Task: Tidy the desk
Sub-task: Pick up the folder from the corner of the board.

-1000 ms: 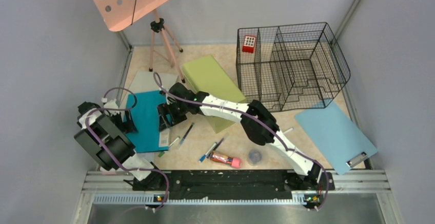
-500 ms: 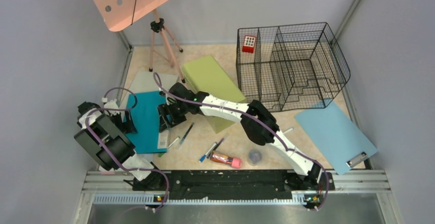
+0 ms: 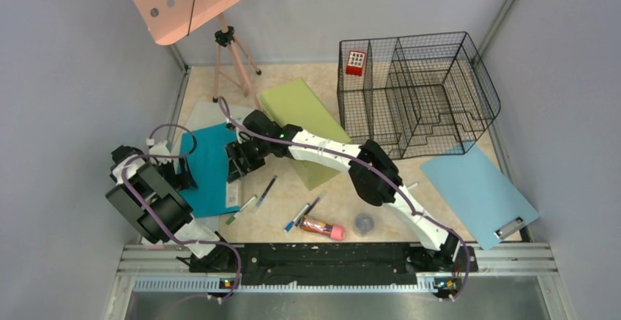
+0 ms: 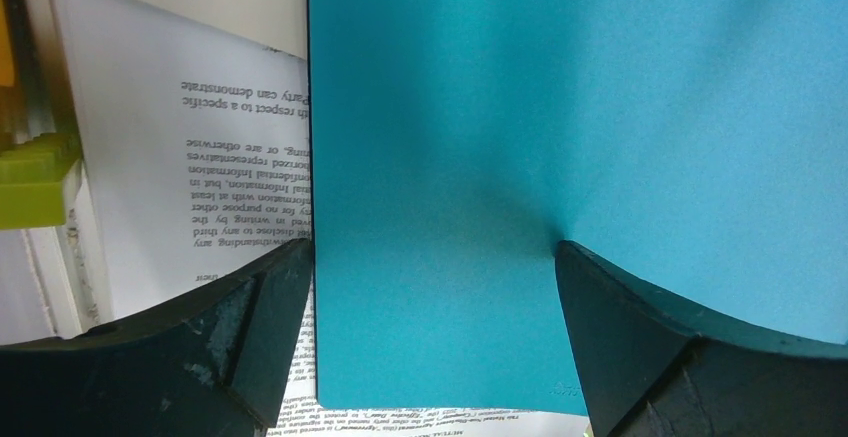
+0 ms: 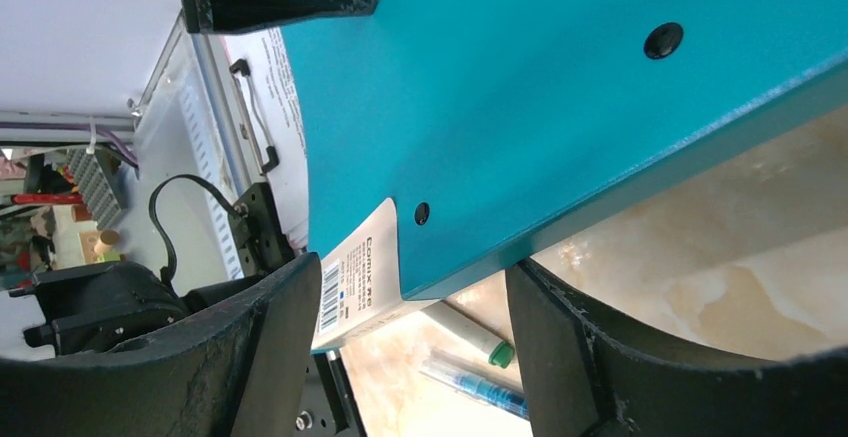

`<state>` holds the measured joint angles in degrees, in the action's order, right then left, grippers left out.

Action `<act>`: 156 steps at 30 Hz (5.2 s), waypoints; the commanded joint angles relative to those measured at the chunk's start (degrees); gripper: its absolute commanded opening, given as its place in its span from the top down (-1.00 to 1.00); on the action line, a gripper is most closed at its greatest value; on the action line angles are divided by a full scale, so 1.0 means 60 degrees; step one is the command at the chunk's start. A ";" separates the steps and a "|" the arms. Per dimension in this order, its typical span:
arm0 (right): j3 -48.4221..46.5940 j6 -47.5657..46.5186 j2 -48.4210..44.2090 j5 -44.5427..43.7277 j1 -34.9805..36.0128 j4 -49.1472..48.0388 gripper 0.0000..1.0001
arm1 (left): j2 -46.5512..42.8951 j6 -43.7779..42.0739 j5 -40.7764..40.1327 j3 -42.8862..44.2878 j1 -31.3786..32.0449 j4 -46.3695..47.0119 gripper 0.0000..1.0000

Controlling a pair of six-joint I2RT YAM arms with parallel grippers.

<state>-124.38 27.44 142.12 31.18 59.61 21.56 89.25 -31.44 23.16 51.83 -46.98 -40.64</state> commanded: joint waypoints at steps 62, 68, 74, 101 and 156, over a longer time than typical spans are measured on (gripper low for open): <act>-0.0340 -0.0550 -0.1680 0.2718 -0.0031 -0.2350 -0.18 | 0.0009 -0.1354 0.1767 -0.0320 0.0221 -0.1851 -0.90; -0.0284 -0.0575 -0.1782 0.3032 0.0023 -0.2481 -0.19 | 0.0039 -0.1470 0.1805 -0.0361 0.0234 -0.1910 -0.90; -0.0592 -0.1337 -0.1687 0.2069 0.0118 -0.1666 -0.21 | 0.0110 -0.1522 0.1807 -0.0353 0.0224 -0.1931 -0.90; -0.0781 -0.1726 0.0152 -0.3189 0.0522 0.0401 -0.28 | 0.0269 -0.1463 0.1784 -0.0276 0.0218 -0.1927 -0.90; 0.0356 0.0407 -0.1595 0.0628 -0.0443 -0.1863 0.80 | -0.0444 -0.0737 0.1378 0.0221 0.0199 -0.1929 -0.90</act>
<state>-118.21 35.11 140.73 32.73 59.07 14.98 87.46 -36.29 29.08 52.23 -46.04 -47.11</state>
